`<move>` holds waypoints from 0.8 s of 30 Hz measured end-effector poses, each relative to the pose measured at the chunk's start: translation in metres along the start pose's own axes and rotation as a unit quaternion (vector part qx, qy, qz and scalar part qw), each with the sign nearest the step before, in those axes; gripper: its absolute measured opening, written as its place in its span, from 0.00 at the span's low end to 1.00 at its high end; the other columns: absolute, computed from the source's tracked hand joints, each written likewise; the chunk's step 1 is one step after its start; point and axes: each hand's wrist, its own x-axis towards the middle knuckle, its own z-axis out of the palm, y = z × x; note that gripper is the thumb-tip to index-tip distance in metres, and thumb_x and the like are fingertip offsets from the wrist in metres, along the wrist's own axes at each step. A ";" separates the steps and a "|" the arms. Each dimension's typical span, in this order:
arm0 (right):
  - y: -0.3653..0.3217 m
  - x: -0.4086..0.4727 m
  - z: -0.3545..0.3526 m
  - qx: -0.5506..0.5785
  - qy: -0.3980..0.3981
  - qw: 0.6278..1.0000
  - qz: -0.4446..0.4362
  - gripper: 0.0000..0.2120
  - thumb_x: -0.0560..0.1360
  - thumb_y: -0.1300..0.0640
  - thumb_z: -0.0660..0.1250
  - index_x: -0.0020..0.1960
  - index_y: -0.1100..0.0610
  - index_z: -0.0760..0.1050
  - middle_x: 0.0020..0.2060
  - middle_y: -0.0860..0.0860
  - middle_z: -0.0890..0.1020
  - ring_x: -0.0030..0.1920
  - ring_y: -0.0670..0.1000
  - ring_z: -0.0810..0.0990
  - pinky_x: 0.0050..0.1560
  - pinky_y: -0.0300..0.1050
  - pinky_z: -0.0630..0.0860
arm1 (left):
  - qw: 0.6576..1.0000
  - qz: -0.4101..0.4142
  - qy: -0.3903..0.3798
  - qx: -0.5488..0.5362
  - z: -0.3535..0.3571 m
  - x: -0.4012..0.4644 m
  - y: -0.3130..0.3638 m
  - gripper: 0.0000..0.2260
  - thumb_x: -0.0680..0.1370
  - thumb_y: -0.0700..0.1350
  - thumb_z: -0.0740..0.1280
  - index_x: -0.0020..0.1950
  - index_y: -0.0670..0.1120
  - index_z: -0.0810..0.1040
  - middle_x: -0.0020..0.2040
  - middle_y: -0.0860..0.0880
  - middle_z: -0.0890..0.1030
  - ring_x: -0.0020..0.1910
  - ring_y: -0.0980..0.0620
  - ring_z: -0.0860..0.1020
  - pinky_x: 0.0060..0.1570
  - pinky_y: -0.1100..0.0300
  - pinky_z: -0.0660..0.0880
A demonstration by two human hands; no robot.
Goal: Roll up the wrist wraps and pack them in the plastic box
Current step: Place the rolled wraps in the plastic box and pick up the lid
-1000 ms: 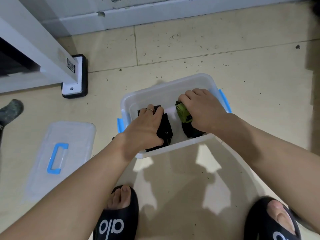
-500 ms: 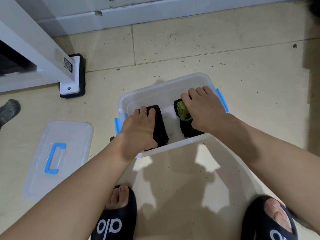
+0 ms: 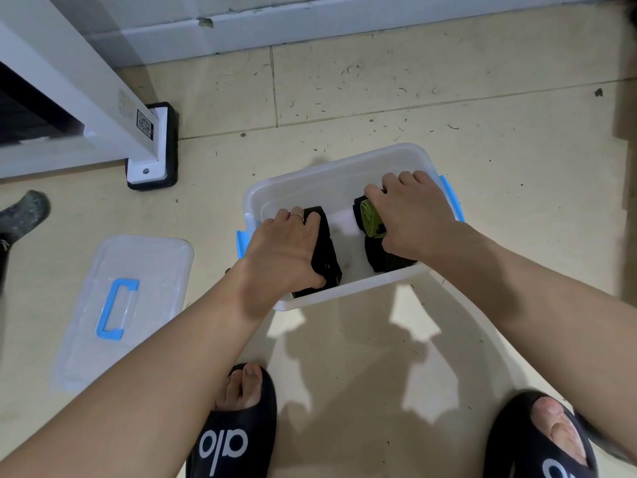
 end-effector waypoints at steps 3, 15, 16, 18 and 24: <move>-0.002 0.000 0.001 -0.002 0.003 1.000 0.009 0.29 0.67 0.56 0.70 0.67 0.56 0.67 0.51 0.54 0.70 0.50 0.56 0.68 0.59 0.50 0.66 | 1.000 -0.014 0.010 -0.011 0.000 -0.002 -0.003 0.29 0.73 0.62 0.70 0.63 0.44 0.66 0.58 0.47 0.72 0.50 0.47 0.66 0.47 0.57 0.65; -0.015 0.001 -0.010 -0.029 -0.009 1.000 -0.006 0.45 0.67 0.56 0.71 0.79 0.56 0.54 0.66 0.58 0.70 0.67 0.61 0.67 0.77 0.58 0.55 | 0.998 0.027 0.053 0.001 0.009 -0.006 -0.017 0.35 0.69 0.63 0.74 0.65 0.43 0.67 0.57 0.47 0.71 0.51 0.47 0.67 0.52 0.57 0.64; -0.019 0.001 -0.015 -0.019 -0.009 1.000 -0.012 0.45 0.68 0.57 0.71 0.80 0.55 0.54 0.67 0.59 0.69 0.69 0.61 0.66 0.78 0.58 0.54 | 0.997 0.038 0.060 -0.026 0.007 -0.007 -0.021 0.37 0.67 0.63 0.74 0.67 0.44 0.66 0.58 0.47 0.72 0.54 0.46 0.69 0.54 0.57 0.65; -0.029 0.001 -0.029 0.017 -0.010 0.999 -0.026 0.44 0.70 0.57 0.70 0.81 0.55 0.53 0.70 0.59 0.68 0.72 0.62 0.64 0.79 0.57 0.52 | 0.989 0.051 0.063 -0.121 0.000 -0.013 -0.033 0.41 0.67 0.62 0.75 0.73 0.45 0.65 0.63 0.48 0.71 0.63 0.46 0.69 0.60 0.57 0.67; -0.091 0.002 -0.080 0.274 0.062 0.958 -0.059 0.31 0.75 0.64 0.64 0.76 0.53 0.64 0.64 0.54 0.73 0.64 0.57 0.72 0.65 0.49 0.69 | 0.881 -0.128 0.223 -0.398 0.007 -0.049 -0.107 0.23 0.76 0.46 0.73 0.69 0.47 0.71 0.63 0.50 0.74 0.63 0.52 0.73 0.60 0.54 0.74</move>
